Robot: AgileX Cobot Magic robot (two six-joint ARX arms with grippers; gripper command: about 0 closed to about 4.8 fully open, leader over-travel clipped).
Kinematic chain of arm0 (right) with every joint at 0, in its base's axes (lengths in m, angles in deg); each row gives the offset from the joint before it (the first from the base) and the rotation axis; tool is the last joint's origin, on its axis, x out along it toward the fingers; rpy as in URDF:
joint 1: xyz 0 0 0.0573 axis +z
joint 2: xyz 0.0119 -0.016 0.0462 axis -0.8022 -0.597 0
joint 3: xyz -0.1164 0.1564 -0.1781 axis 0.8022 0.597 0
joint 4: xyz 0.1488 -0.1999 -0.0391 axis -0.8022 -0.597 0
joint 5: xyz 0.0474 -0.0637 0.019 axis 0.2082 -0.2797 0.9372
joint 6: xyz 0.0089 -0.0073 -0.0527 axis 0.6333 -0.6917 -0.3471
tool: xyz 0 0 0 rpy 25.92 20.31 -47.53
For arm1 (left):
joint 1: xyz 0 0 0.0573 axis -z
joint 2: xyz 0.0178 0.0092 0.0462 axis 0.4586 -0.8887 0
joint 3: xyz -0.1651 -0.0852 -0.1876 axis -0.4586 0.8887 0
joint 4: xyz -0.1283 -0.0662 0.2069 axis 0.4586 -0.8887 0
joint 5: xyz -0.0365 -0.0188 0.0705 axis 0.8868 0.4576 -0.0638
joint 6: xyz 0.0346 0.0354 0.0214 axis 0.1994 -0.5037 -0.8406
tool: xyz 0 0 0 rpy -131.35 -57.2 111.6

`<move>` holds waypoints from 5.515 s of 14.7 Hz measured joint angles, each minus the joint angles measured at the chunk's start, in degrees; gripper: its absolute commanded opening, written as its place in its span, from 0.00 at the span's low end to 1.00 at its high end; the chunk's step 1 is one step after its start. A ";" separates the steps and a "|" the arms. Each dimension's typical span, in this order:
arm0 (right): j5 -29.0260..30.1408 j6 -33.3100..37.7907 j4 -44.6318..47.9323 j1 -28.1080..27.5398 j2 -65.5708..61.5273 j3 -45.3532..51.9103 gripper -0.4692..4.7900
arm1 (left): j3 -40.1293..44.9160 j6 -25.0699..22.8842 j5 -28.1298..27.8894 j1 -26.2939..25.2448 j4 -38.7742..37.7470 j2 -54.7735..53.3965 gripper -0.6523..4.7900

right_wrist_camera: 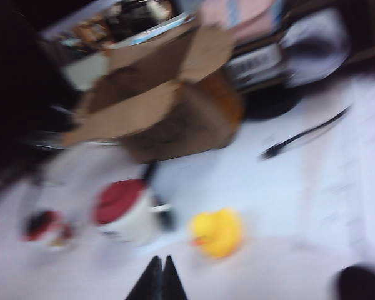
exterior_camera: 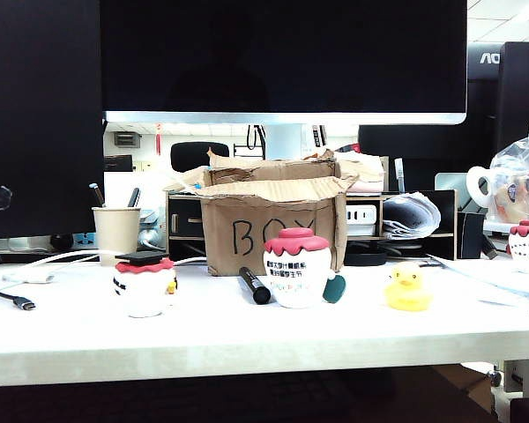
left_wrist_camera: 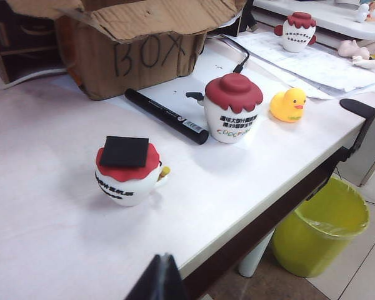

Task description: Put the doll that is least similar in color compared to the others into the paper box.

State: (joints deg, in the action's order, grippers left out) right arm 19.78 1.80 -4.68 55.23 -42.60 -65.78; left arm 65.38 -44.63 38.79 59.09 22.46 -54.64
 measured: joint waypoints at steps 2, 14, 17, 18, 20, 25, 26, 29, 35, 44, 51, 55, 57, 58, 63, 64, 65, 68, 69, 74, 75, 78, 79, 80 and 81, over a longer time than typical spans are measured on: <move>0.33 3.78 -4.92 0.00 -0.94 -2.64 0.08 | 0.00 0.00 0.02 0.00 -0.02 0.00 0.11; -13.68 -34.21 -34.95 16.06 -75.80 -59.60 0.20 | 0.00 -0.02 0.00 0.00 0.00 0.00 0.11; -15.85 -34.80 -40.83 18.49 -89.72 -69.72 0.64 | 0.00 0.00 0.02 0.00 -0.02 0.00 0.11; -16.87 -34.71 -43.60 18.47 -92.35 -72.04 0.76 | 0.00 0.00 0.00 0.00 -0.02 0.00 0.11; -18.51 -34.58 -45.09 18.56 -94.16 -73.07 0.81 | 0.00 -0.02 0.04 0.00 0.00 0.00 0.11; -20.50 -34.53 -46.51 19.26 -94.75 -73.07 1.00 | 0.00 0.00 0.04 0.00 0.00 0.00 0.11; -20.44 -34.47 -46.60 19.69 -94.84 -73.05 1.00 | 0.00 0.00 0.04 0.00 -0.02 0.00 0.11; -20.48 -34.51 -46.40 21.68 -95.41 -73.05 1.00 | 0.00 0.00 0.04 0.00 -0.02 0.00 0.11; -22.69 -34.14 -44.11 22.93 -102.40 -72.91 1.00 | 0.00 -0.02 0.04 0.00 0.00 0.00 0.11; -25.27 -32.81 -42.47 23.02 -105.15 -72.91 0.84 | 0.00 -0.02 0.04 0.00 -0.02 0.00 0.11; -25.73 -32.79 -41.64 22.97 -104.85 -73.16 0.25 | 0.00 0.00 0.07 0.00 -0.02 0.00 0.11; -25.73 -32.79 -41.62 22.95 -104.87 -73.11 0.25 | 0.00 0.00 0.04 0.00 0.00 0.00 0.11; -25.73 -32.79 -41.59 22.95 -104.87 -73.11 0.25 | 0.00 0.00 0.04 0.00 0.00 0.00 0.11; -25.73 -32.61 -41.64 22.95 -104.87 -73.13 0.25 | 0.00 0.00 0.04 0.00 -0.02 0.00 0.11; -25.53 -31.98 -42.91 22.99 -100.13 -72.96 0.24 | 0.00 0.00 0.04 0.00 -0.02 0.00 0.11; -25.29 -31.67 -43.45 22.99 -97.59 -72.96 0.24 | 0.00 -0.02 0.04 0.00 0.00 0.00 0.11; -25.20 -31.34 -44.09 22.99 -94.73 -72.96 0.24 | 0.00 -0.02 0.04 0.00 -0.02 0.00 0.11; -22.08 -29.81 -42.75 22.99 -86.27 -72.94 0.24 | 0.00 0.00 0.04 0.00 -0.02 0.00 0.11; -18.47 -28.98 -37.53 22.99 -83.06 -73.09 0.24 | 0.00 -0.02 0.07 0.00 0.00 0.00 0.11; -12.52 -23.34 -21.68 22.97 -91.27 -80.87 0.24 | 0.00 0.00 0.07 0.00 -0.02 0.00 0.11; -12.28 -22.91 -20.96 22.97 -94.99 -84.56 0.24 | 0.00 0.00 0.07 0.00 -0.02 0.00 0.11; -12.70 -22.64 -21.11 22.91 -105.04 -93.79 0.26 | 0.00 -0.02 0.07 0.00 -0.02 0.00 0.11; -13.64 -22.58 -20.96 22.80 -108.85 -97.85 0.30 | 0.00 0.00 0.04 0.00 -0.02 0.00 0.11; -13.68 -22.53 -21.05 22.77 -109.63 -98.64 0.39 | 0.00 -0.02 0.07 0.00 0.00 0.00 0.11; -13.66 -22.45 -21.55 22.77 -110.46 -99.73 0.40 | 0.00 -0.02 0.07 0.00 0.00 0.00 0.11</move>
State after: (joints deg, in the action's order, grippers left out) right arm 6.12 -20.65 -26.23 78.01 -153.07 -165.51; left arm 65.38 -44.66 38.86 59.09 22.46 -54.64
